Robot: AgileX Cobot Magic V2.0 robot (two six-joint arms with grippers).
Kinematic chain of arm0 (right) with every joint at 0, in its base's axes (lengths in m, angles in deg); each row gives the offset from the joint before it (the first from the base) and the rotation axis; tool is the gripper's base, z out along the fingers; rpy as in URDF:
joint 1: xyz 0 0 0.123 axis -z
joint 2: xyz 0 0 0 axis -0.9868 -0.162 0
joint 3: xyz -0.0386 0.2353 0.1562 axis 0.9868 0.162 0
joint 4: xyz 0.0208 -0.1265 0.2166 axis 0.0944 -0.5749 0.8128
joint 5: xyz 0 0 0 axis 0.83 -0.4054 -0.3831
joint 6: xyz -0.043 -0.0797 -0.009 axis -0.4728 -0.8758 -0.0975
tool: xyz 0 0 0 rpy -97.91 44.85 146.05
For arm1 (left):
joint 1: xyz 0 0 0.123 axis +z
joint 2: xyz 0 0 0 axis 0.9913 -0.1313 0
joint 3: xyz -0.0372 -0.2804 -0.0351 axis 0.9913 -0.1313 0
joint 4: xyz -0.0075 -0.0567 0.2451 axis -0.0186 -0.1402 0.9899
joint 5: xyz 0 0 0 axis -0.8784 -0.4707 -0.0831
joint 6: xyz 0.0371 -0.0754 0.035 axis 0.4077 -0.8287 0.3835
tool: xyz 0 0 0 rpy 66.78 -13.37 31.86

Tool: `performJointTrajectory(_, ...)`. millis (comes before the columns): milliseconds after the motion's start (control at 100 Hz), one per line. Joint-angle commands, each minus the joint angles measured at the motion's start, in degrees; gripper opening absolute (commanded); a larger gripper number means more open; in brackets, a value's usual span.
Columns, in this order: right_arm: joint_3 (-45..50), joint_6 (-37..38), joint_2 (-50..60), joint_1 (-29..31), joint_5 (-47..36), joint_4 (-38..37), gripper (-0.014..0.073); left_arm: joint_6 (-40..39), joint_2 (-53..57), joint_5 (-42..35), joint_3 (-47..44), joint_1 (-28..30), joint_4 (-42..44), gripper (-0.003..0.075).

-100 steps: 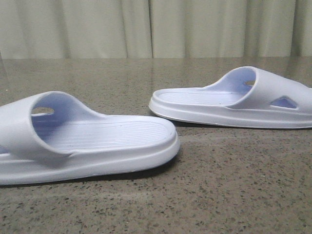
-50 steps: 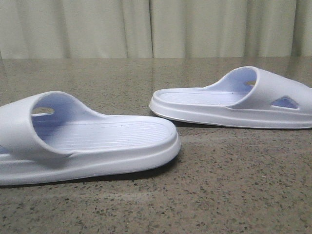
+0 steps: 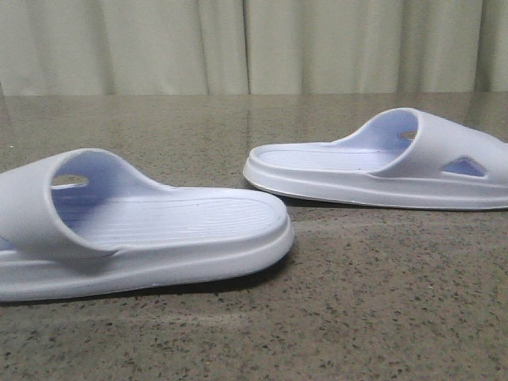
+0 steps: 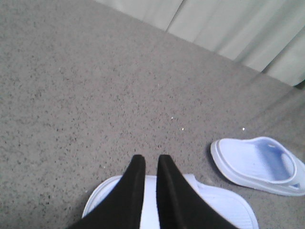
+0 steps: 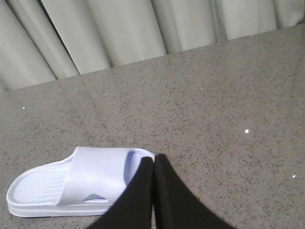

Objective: Insert blue slippers together front up

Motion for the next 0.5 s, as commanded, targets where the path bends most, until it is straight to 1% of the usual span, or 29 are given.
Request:
performJointTrajectory(0,-2.0,0.3,-1.6,0.4,-3.4,1.0,-0.008,-0.3,-1.7,-1.2,2.1,-0.3,-2.0,0.0036)
performJointTrajectory(30,-2.0,0.3,-1.8,0.4,-3.4,1.3,-0.0054,-0.3,-1.7,-0.8,2.1,-0.3,-2.3,0.005)
performJointTrajectory(50,-2.0,0.3,-1.8,0.4,-3.4,1.6,-0.004,-0.3,-1.8,-0.7,2.1,-0.3,-2.5,0.0076)
performJointTrajectory(110,-2.0,0.3,-2.0,0.4,-3.4,2.0,0.0041,-0.3,-1.8,-0.6,2.1,-0.3,-3.3,0.0144)
performJointTrajectory(160,-2.0,0.3,-2.1,0.4,-3.5,2.1,0.0119,-0.3,-1.8,-0.5,2.1,-0.3,-4.0,0.0234)
performJointTrajectory(170,-2.0,0.3,-2.1,0.4,-3.5,2.2,0.0142,-0.3,-1.8,-0.5,2.1,-0.3,-4.1,0.0234)
performJointTrajectory(190,-2.0,0.3,-2.1,0.4,-3.6,2.4,0.0165,-0.3,-1.8,-0.5,2.1,-0.3,-4.1,0.0285)
performJointTrajectory(240,-2.0,0.3,-2.1,0.4,-4.0,2.4,0.0247,-0.3,-1.8,-0.4,2.1,-0.3,-4.2,0.0379)
performJointTrajectory(300,-2.0,0.3,-2.1,0.4,-4.4,2.5,0.0309,-0.3,-1.8,-0.1,2.1,-0.3,-4.8,0.049)
performJointTrajectory(350,-2.0,0.3,-2.1,0.4,-4.7,2.5,0.0344,-0.3,-1.8,0.6,2.1,-0.3,-5.6,0.0557)
performJointTrajectory(420,-2.0,0.3,-2.1,0.4,-5.0,2.5,0.0364,-0.3,-1.8,1.2,1.8,-0.3,-6.7,0.0603)
performJointTrajectory(490,-2.0,0.3,-2.1,0.4,-5.0,2.5,0.0363,-1.1,-1.8,1.4,0.9,-0.3,-7.4,0.0604)
